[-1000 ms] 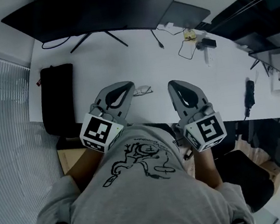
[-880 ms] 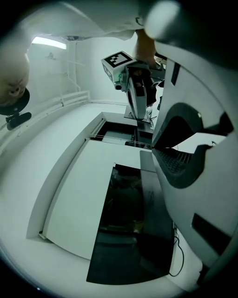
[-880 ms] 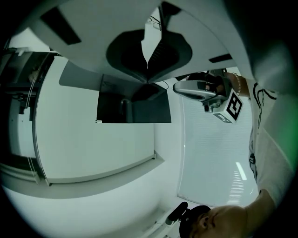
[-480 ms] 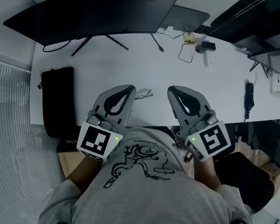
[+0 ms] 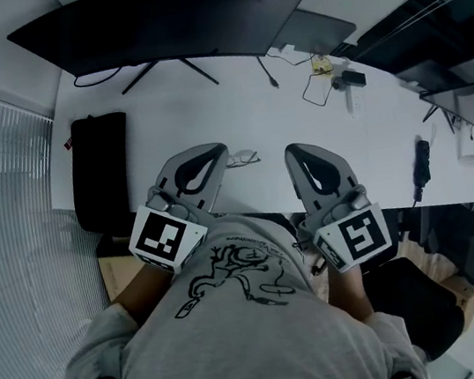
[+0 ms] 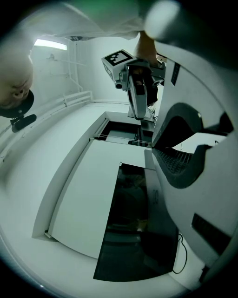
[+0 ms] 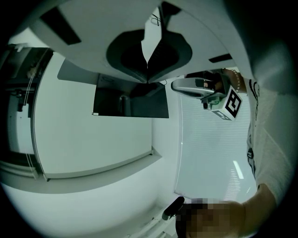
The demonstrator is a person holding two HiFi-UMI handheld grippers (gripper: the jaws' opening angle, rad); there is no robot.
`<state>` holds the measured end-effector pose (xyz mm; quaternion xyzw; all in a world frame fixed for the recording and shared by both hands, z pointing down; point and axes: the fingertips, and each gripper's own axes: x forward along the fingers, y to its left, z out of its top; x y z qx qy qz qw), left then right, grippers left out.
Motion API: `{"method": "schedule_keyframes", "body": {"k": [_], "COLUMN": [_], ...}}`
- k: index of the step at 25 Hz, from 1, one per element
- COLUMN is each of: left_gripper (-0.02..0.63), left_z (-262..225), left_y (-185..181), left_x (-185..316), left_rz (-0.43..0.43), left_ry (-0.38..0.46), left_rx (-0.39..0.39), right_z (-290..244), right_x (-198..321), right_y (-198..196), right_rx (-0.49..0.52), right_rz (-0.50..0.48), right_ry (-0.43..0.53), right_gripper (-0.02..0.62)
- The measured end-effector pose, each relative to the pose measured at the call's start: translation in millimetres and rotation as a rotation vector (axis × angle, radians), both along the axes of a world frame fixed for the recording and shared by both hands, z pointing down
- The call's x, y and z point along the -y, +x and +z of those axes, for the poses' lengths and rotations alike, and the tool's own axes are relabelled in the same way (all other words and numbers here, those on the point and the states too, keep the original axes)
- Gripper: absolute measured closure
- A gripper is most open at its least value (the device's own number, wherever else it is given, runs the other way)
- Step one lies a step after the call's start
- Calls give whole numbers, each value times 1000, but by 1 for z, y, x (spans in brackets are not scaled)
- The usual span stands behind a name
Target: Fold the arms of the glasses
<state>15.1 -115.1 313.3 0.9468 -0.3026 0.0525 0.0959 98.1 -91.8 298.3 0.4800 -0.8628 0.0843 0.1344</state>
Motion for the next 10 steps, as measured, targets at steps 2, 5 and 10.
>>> {"method": "schedule_keyframes", "body": {"k": [2, 5, 10], "left_gripper": [584, 584, 584], "left_z": [1, 0, -2], "left_y": [-1, -1, -1], "left_x": [0, -1, -2], "left_rz": [-6, -8, -6], "left_ry": [-17, -24, -26], "left_rx": [3, 1, 2], "right_z": [0, -1, -3], "right_x": [-1, -1, -2], "right_y": [0, 0, 1], "right_rx": [-1, -2, -3], "right_rz": [-1, 1, 3], "right_ry": [1, 1, 2], "right_gripper": [584, 584, 584]}}
